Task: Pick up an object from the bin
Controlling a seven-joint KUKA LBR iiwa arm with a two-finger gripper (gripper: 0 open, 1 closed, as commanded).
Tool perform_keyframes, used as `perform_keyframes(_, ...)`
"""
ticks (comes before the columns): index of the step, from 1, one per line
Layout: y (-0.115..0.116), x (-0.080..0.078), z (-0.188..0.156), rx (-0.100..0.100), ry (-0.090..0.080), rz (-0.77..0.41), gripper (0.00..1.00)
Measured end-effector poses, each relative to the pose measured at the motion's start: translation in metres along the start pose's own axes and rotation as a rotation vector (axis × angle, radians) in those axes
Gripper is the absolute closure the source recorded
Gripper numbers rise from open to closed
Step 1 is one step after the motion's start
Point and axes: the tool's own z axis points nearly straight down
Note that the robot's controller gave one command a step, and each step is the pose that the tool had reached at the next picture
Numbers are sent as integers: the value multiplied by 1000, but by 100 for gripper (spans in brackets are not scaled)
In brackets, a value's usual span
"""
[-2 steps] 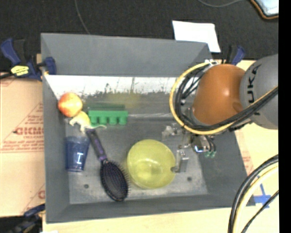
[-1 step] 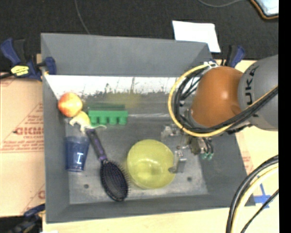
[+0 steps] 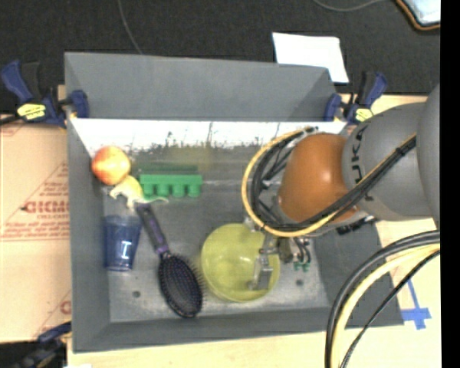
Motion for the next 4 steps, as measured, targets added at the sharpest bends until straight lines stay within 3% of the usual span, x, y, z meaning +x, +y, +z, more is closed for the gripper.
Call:
perform_keyframes(1, -13, 34, -12, 2, -41, -70, 100)
perform_keyframes(2, -14, 34, -12, 3, -42, -71, 100)
perform_keyframes(3, 0, 34, -113, 2, -45, -50, 100)
perform_keyframes(4, 0, 34, -113, 2, -45, -50, 100)
